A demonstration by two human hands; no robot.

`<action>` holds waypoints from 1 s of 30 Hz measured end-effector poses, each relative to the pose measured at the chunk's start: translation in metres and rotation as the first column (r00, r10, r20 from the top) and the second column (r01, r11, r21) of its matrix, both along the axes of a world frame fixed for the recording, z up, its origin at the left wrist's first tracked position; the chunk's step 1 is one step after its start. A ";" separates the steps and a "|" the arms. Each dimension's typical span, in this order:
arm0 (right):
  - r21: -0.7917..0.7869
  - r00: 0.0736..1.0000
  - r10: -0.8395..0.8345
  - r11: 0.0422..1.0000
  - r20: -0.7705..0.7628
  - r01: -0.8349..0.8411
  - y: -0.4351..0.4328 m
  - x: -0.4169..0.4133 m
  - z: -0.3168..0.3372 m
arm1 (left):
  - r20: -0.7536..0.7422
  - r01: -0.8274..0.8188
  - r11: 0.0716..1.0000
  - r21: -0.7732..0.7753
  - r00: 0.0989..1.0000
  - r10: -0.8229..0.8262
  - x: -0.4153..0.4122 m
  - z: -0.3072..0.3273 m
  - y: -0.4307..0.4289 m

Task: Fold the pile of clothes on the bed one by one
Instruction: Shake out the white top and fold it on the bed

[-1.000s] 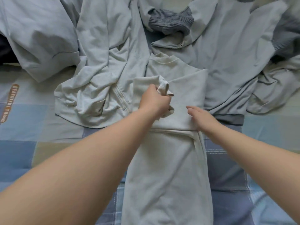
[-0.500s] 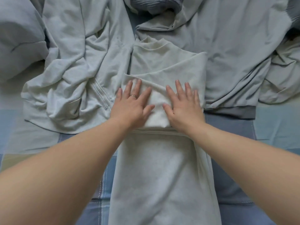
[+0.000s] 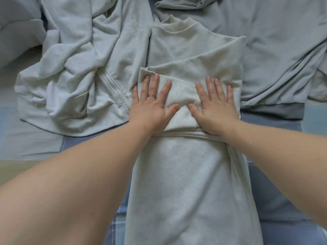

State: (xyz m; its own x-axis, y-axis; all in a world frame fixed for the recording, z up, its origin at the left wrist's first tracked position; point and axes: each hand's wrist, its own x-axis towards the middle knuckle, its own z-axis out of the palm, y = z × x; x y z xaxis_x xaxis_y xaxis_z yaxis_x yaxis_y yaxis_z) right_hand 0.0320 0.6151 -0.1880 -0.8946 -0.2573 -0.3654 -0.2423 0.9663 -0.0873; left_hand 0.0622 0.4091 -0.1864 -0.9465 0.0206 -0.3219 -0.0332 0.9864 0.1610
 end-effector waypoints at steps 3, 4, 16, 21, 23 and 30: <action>-0.039 0.991 -0.005 0.999 0.137 0.011 0.001 0.004 0.027 | 0.033 -0.077 0.995 0.064 0.997 0.075 0.025 0.015 0.010; -0.046 0.989 -0.010 0.999 0.149 0.017 0.004 0.016 0.036 | 0.046 -0.109 0.988 0.113 0.993 0.104 0.044 0.019 0.013; 0.123 0.912 -0.314 0.949 0.265 0.291 0.051 0.335 0.036 | 0.303 -0.019 0.992 0.128 0.953 -0.020 0.343 0.032 0.010; 0.095 0.908 -0.348 0.937 0.231 0.335 0.074 0.408 0.032 | 0.210 -0.171 0.960 0.222 0.970 0.124 0.402 0.030 0.019; 0.028 0.901 -0.371 0.927 0.224 0.374 0.080 0.426 0.036 | 0.133 -0.333 0.883 0.330 0.943 0.305 0.419 0.035 0.029; -0.437 0.584 -0.727 0.421 0.362 0.795 0.073 0.433 0.052 | 0.427 -0.812 0.272 0.517 0.519 0.740 0.438 0.044 0.046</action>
State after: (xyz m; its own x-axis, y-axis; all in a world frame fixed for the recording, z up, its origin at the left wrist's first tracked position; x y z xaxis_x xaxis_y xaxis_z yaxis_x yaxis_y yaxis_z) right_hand 0.4652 0.6885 -0.1362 -0.7871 0.3433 -0.5124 0.6123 0.5356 -0.5816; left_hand 0.5007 0.4547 -0.1426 -0.5943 -0.4973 -0.6321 -0.7751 0.1445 0.6150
